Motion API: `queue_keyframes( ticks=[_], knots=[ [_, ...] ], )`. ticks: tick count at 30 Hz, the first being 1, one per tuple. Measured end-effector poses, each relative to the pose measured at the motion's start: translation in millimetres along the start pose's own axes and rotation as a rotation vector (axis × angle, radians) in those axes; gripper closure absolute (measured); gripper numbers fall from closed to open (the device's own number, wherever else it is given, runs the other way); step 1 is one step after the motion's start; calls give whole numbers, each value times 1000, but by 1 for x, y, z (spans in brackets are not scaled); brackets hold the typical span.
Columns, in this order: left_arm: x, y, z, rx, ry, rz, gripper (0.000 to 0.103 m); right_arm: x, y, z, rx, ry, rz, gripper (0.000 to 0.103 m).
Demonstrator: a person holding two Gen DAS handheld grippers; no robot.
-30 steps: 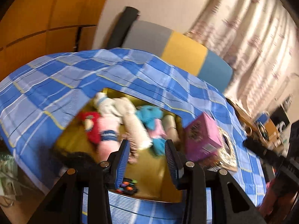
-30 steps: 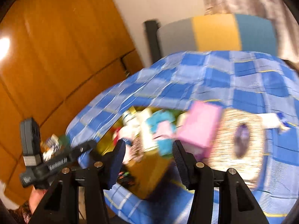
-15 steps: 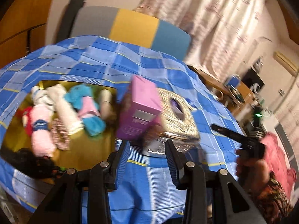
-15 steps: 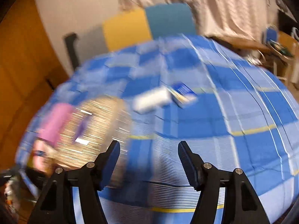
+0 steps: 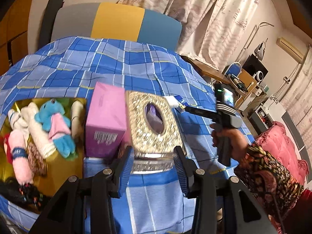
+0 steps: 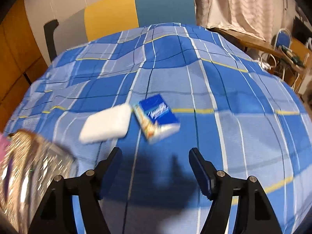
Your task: Organize soft objects
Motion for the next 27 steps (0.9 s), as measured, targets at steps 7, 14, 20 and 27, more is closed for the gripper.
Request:
queue_keyframes(
  ticks=[7, 14, 20, 27],
  knots=[
    [-31, -6, 8, -13, -4, 43, 61, -17, 4, 39, 67, 48, -116, 31],
    [-55, -17, 21, -4, -1, 71, 61, -16, 3, 54, 59, 62, -129, 35],
    [-93, -35, 24, 6, -13, 108, 61, -5, -8, 46, 54, 64, -105, 44],
    [-135, -57, 66, 68, 86, 171, 52, 37, -50, -3, 26, 118, -29, 44]
  ],
)
Point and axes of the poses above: each gripper's, at about its wrist camera, not at the fingertips, and z roughly the way its jaws point, y to its left, x to its underside, the point moved 9 cm from there along z, roughly the way its jaws point, and after that the axes turned 11 degrees about z, right-handed, at the moved point
